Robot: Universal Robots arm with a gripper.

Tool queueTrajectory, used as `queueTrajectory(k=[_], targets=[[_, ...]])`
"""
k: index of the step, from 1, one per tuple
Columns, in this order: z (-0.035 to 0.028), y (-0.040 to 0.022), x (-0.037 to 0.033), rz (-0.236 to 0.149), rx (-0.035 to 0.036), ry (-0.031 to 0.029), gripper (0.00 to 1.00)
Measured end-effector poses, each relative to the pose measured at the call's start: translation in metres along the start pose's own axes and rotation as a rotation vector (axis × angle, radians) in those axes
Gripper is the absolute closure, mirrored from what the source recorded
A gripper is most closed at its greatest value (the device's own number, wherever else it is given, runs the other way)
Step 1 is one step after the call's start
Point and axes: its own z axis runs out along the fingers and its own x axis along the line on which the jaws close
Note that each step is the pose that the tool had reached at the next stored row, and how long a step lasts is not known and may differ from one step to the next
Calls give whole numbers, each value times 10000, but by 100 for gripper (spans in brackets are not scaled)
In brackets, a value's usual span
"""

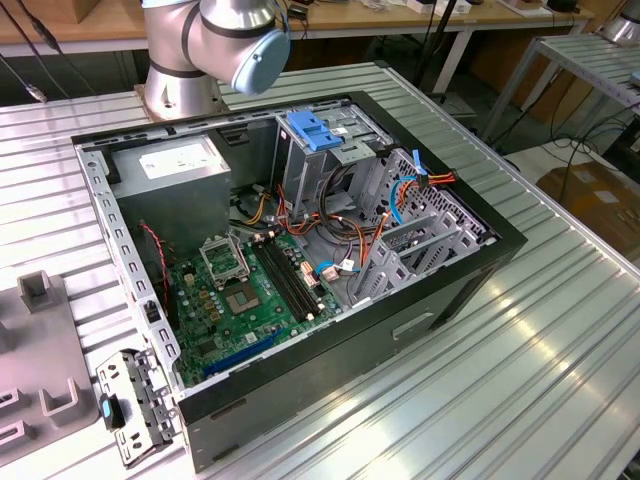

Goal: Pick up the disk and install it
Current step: 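Pick up the disk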

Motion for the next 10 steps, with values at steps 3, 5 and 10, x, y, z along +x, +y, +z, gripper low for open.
queueTrajectory(k=[3, 5, 10], targets=[[-1, -34, -2, 0, 0, 0, 63], [-1, -55, -2, 0, 1, 0, 63], [-3, -145, -5, 0, 0, 0, 63]])
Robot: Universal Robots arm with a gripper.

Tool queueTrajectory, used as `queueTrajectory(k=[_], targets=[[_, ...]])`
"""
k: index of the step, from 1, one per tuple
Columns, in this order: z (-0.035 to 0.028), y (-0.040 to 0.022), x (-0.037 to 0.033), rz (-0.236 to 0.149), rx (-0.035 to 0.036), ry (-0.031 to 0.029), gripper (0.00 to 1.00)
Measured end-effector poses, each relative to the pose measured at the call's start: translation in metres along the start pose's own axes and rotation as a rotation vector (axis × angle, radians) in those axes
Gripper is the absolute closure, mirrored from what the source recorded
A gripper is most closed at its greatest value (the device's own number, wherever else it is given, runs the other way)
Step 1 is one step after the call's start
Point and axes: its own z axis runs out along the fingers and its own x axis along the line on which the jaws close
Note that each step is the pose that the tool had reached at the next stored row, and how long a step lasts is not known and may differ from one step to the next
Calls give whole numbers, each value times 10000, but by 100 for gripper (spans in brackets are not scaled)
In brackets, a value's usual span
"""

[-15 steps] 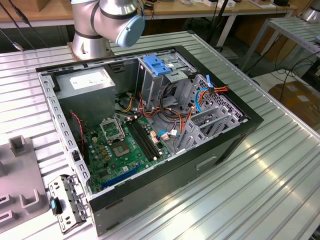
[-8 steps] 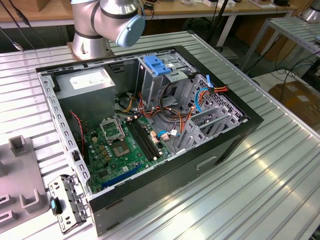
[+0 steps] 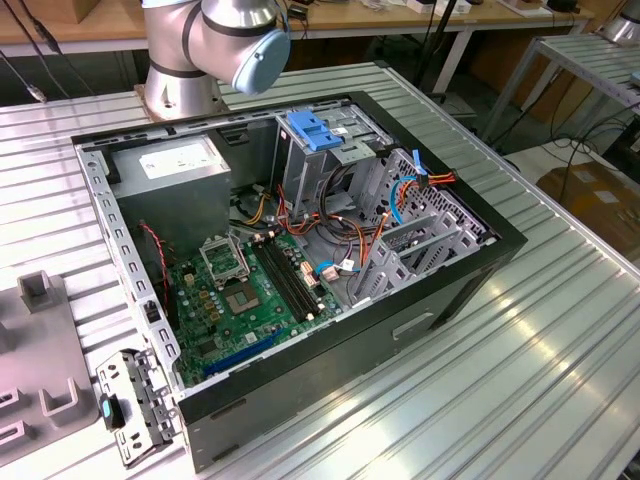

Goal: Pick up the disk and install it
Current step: 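Pick up the disk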

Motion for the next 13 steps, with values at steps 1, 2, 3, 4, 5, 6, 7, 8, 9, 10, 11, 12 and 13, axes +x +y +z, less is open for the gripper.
queueTrajectory(k=[1, 2, 3, 4, 5, 6, 7, 8, 9, 10, 11, 12, 13], targets=[[-1, -15, -1, 0, 0, 0, 63], [-1, -28, -1, 0, 0, 0, 63], [-1, -40, -1, 0, 0, 0, 63], [-1, -52, -2, 0, 0, 0, 63], [-1, -64, -2, 0, 1, 0, 63], [-2, -78, -3, 0, 0, 0, 63], [-3, -108, -4, 0, 0, 0, 63], [-3, -131, -4, 0, 0, 0, 63], [-3, -144, -5, 1, 0, 0, 63], [-3, -157, -5, 0, 1, 0, 63], [-4, -178, -6, 0, 0, 0, 63], [-5, -189, -6, 0, 0, 1, 63], [-5, -199, -7, 0, 0, 0, 63]])
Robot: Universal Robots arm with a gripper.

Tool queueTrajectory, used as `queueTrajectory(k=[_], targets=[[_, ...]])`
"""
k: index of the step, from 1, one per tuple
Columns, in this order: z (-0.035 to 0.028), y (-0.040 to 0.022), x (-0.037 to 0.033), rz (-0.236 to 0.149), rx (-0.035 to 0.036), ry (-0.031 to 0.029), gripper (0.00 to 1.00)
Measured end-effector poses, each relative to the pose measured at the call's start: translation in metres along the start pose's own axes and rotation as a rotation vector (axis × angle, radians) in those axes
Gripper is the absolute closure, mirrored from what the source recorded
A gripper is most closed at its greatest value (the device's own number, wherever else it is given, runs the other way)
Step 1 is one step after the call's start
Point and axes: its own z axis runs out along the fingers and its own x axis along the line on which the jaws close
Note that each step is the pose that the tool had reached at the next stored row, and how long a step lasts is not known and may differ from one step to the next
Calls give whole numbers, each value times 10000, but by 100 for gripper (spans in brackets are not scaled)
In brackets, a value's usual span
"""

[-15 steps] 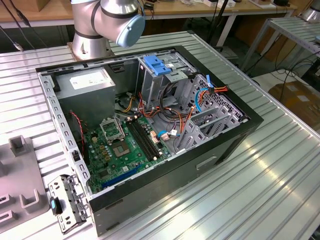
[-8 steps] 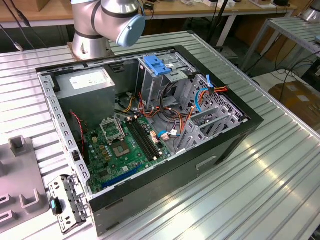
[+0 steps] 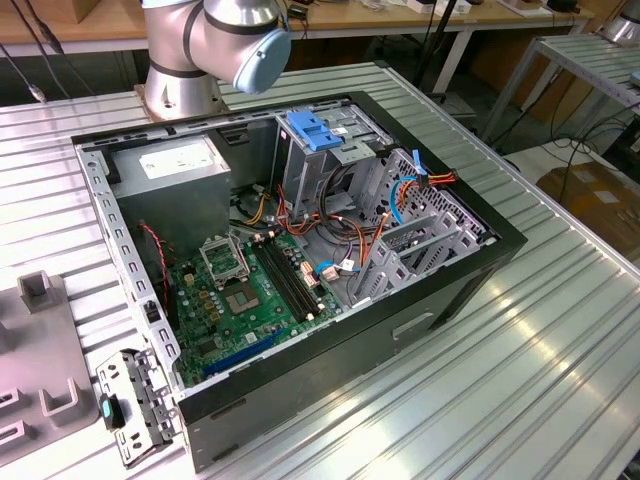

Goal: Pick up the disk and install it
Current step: 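Pick up the disk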

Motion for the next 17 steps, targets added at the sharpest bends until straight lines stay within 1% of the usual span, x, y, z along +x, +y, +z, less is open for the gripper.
queueTrajectory(k=[3, 7, 11, 14, 17], targets=[[-1, -48, -1, 0, 0, 1, 63], [-4, -150, -5, 0, 0, 1, 63], [-5, -205, -7, 0, 0, 1, 63], [-7, -282, -10, 0, 0, 1, 63], [-8, -327, -11, 0, 0, 1, 63]])
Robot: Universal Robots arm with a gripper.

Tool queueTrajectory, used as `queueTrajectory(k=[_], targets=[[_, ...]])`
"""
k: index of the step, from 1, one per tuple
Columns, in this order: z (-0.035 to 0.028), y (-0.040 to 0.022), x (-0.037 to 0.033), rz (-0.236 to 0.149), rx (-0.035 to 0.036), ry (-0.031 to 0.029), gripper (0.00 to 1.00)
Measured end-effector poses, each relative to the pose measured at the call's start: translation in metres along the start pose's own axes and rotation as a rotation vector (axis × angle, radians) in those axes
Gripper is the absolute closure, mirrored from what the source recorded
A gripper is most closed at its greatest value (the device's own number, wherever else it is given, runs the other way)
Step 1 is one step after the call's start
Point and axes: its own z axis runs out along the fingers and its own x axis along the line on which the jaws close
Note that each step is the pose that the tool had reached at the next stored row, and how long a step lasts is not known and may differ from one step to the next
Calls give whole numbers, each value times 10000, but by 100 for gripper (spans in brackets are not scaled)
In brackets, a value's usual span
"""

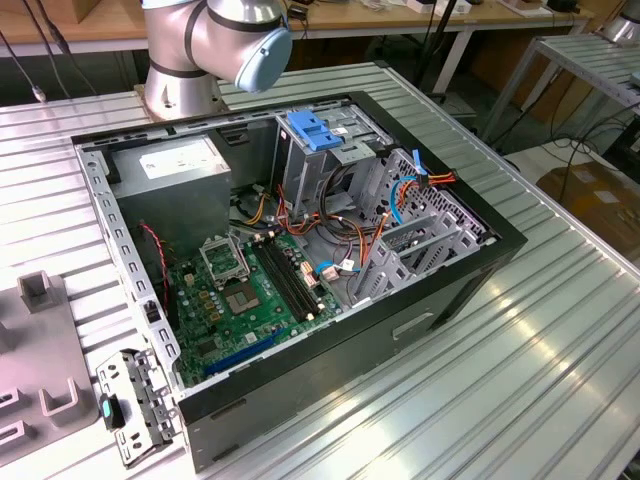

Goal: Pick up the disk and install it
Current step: 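Pick up the disk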

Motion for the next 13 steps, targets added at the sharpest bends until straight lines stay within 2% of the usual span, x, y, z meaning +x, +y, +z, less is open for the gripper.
queueTrajectory(k=[13], targets=[[-4, -201, -6, 0, 1, -1, 63]])
